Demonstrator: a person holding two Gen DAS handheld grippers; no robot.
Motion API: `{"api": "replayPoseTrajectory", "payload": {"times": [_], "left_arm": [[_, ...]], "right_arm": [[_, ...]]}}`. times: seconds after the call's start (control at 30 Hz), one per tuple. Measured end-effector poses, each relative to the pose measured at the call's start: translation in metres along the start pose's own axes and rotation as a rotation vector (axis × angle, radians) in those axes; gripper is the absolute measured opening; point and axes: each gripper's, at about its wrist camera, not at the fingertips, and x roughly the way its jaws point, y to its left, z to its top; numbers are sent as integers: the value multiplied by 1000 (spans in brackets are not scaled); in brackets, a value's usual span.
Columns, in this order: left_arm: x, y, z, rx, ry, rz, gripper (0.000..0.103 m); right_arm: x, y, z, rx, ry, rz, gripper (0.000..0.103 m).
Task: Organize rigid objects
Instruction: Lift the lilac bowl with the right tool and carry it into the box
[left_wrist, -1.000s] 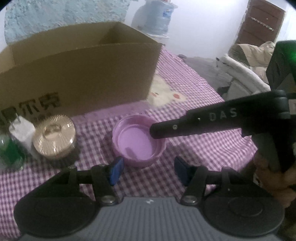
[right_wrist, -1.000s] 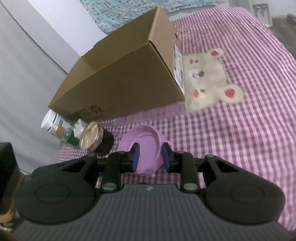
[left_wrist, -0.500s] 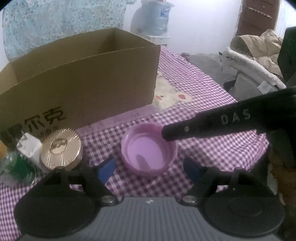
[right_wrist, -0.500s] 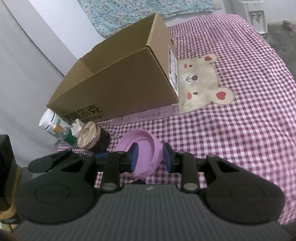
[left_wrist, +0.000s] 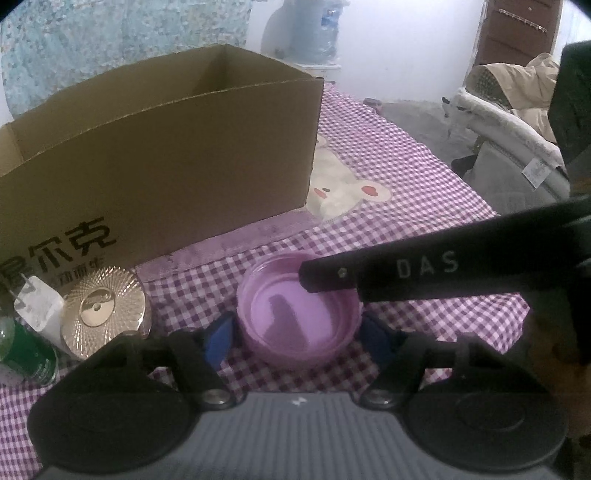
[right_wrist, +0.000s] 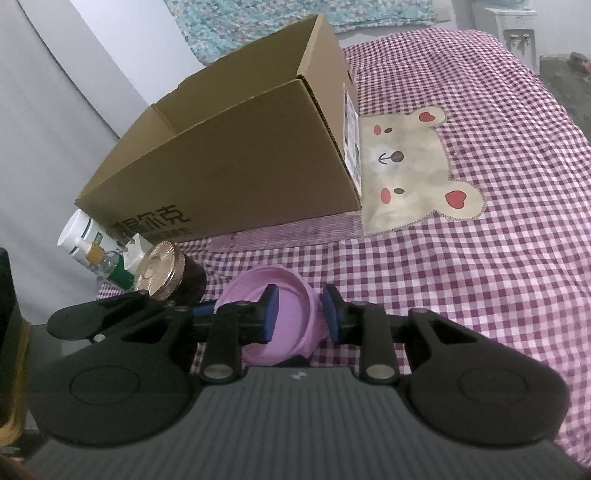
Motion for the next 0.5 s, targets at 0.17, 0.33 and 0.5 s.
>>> {"api": "replayPoseTrajectory", "payload": {"times": [0.17,0.33,0.5], "left_arm": [[-2,2,1,-20,-1,1,73],[-9,2,1,-27,-13,5,73],[-23,-2,3,-29,-45,15,73]], "right_arm": [[-1,0,-1,-1,-16,-10,11],[-8,2,-2,3,-27,-5,10],[-18,8,-1,-4,-43,-1,10]]}}
